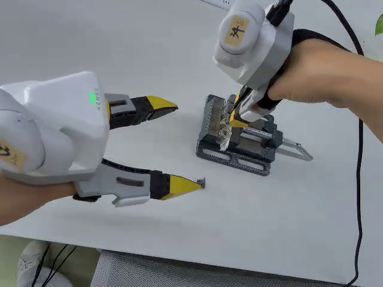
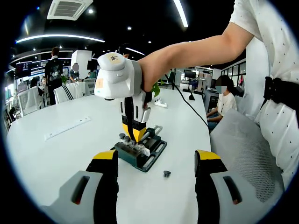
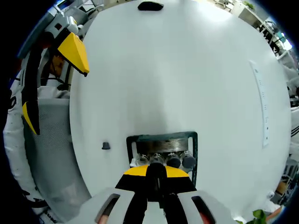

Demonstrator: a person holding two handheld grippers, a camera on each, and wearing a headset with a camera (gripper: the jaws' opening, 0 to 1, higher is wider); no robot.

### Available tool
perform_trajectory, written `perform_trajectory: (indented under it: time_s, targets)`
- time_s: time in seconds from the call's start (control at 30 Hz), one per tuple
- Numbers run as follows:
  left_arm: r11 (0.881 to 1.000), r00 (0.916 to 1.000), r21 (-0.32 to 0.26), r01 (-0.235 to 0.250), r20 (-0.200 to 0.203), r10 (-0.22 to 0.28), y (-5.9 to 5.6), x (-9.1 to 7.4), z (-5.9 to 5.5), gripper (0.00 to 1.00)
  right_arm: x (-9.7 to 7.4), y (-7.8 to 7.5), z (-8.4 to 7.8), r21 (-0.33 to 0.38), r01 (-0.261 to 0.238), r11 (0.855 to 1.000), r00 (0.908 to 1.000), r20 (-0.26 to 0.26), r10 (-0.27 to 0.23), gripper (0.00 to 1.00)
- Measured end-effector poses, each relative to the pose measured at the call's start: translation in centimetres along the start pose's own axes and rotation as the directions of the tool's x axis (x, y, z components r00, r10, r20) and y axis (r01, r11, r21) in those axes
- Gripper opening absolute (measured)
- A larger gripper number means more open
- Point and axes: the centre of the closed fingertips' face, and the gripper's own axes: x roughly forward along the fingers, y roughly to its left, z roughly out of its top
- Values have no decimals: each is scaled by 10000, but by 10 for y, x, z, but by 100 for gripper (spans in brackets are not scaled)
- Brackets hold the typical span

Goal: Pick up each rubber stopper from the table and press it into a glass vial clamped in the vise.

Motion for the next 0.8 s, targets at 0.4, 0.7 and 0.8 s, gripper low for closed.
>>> perform_trajectory:
  time_s: [0.4, 0.7, 0.8]
  targets:
    - [10000, 10000, -56, 19, -51, -20, -3, 2, 0, 65, 0, 0, 1, 420, -86, 9991, 9973, 731, 55, 6]
    - [10000, 10000, -58, 29, -43, -29, -3, 2, 2, 64, -1, 2, 0, 565, -47, 9984, 9978, 660, 10, 5]
    - [10000, 10000, -76, 20, -49, -21, 0, 0, -3, 64, -1, 4, 0, 505, -29, 9987, 9988, 480, 5, 5]
